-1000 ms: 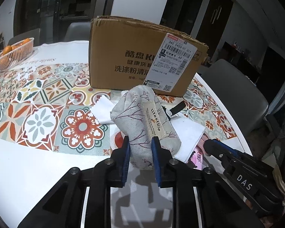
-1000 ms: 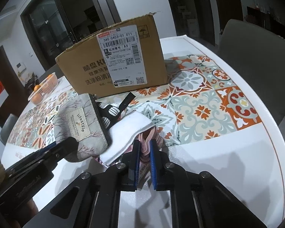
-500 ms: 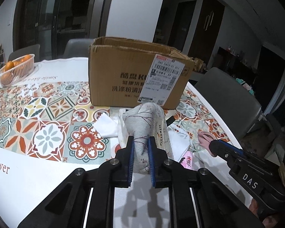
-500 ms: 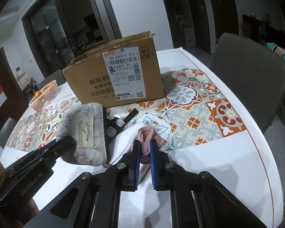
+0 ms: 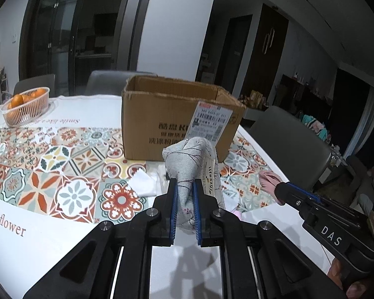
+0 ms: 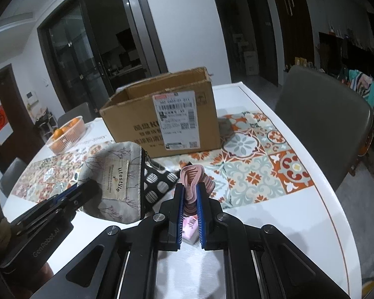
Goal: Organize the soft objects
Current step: 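Lift the pouch with the left tool while the right tool carries the strap to the box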
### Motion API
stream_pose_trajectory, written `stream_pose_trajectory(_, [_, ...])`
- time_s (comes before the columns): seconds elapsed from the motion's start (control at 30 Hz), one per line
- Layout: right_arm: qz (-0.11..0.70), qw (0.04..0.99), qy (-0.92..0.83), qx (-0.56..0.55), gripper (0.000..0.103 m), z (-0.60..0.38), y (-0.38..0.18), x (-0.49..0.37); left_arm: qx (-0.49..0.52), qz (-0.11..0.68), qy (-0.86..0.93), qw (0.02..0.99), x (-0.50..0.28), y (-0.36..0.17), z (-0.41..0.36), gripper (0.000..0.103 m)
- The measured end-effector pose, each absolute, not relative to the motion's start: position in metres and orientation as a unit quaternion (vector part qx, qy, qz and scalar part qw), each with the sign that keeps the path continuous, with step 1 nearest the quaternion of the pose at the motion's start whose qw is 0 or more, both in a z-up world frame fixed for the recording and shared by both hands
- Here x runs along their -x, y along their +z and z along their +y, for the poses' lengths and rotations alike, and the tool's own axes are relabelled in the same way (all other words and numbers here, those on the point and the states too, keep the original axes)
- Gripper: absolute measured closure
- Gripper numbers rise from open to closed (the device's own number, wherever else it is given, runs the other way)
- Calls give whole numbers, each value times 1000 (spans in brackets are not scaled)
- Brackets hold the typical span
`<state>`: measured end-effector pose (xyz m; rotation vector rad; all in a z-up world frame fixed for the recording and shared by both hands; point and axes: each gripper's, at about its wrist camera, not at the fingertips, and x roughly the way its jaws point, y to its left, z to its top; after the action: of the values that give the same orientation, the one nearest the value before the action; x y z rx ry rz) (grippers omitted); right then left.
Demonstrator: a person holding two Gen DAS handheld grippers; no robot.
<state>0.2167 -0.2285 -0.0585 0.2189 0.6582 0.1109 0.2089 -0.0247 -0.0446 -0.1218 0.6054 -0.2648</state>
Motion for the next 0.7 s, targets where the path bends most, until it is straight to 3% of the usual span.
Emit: stream_pose_trajectory(0.7, [238,963,71,-105,92,-214,-1,-220,43,213,-134,967,-210,12,-11,90])
